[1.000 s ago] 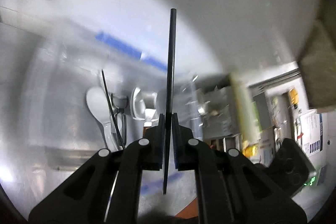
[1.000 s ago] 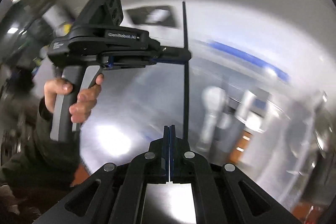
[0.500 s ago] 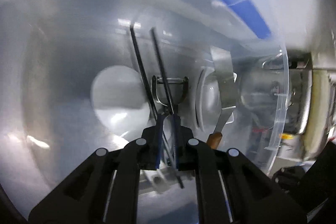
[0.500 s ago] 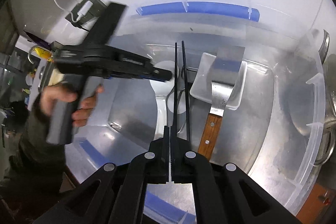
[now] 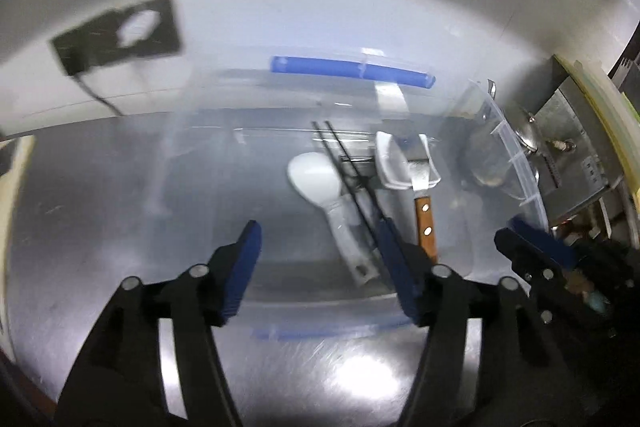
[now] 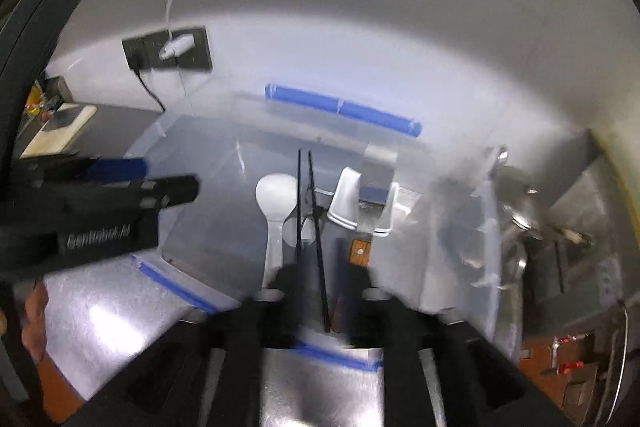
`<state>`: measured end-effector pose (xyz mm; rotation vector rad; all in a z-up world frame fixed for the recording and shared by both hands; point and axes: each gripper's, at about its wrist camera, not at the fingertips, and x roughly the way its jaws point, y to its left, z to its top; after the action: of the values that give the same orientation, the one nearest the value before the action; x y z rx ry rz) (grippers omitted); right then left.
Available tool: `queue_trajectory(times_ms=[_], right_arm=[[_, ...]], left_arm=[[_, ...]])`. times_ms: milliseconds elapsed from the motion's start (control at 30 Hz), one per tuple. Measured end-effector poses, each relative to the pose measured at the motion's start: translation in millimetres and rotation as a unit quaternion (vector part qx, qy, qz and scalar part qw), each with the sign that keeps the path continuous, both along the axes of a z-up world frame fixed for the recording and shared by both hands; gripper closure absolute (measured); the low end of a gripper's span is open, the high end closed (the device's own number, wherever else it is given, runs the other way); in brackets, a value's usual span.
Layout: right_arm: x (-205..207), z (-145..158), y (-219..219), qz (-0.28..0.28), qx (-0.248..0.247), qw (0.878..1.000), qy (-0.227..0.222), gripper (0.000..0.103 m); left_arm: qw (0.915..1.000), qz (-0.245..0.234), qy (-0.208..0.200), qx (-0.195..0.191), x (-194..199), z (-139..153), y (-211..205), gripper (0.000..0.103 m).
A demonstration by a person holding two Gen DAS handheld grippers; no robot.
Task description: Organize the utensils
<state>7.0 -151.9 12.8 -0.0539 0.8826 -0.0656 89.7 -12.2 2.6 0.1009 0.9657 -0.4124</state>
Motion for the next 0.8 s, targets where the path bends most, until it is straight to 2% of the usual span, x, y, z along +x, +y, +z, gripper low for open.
queue_trajectory(times_ms=[33, 100, 200, 267, 300, 367, 500, 567, 667, 800], right_arm=[[-12, 4, 4, -0.004, -0.005, 1.0, -0.016, 0.053], [-24, 11, 8, -0.009, -0.013, 0.999, -0.031, 0.052], [-38, 14, 10, -0.02, -0.019, 0.999, -0.043, 0.042], [-45, 13, 11, -0.026, -0.024, 0.998, -0.045, 0.03], [-50, 12, 12, -0.03, -0.025, 0.998, -0.048, 0.027], [-56, 12, 11, -0.04, -0.025, 0.997, -0.053, 0.014], [-62, 9, 11, -0.046, -0.033, 0.997, -0.047, 0.011], [-63, 7, 8, -0.051, -0.031, 0.997, -0.044, 0.005], [-64, 6, 7, -0.054, -0.025, 0.997, -0.043, 0.005], [-67, 1, 10, -0.058, -0.046, 0.996, -0.041, 0.005]], left_arm=[[0.9999, 0.007, -0.012, 0.007, -10, 3, 3, 0.036], [0.9987, 0.022, -0.041, 0.021, -30, 10, 12, 0.029], [0.9957, 0.041, -0.076, 0.032, -50, 19, 17, 0.019], [0.993, 0.053, -0.101, 0.031, -64, 26, 21, 0.01], [0.9914, 0.058, -0.114, 0.03, -70, 30, 22, 0.008], [0.9889, 0.066, -0.131, 0.026, -78, 35, 25, 0.008], [0.9885, 0.074, -0.131, 0.014, -83, 36, 25, 0.008], [0.9892, 0.079, -0.124, 0.003, -84, 34, 27, 0.008], [0.9886, 0.087, -0.123, 0.007, -85, 32, 25, 0.008], [0.9895, 0.084, -0.117, 0.019, -88, 25, 21, 0.008]])
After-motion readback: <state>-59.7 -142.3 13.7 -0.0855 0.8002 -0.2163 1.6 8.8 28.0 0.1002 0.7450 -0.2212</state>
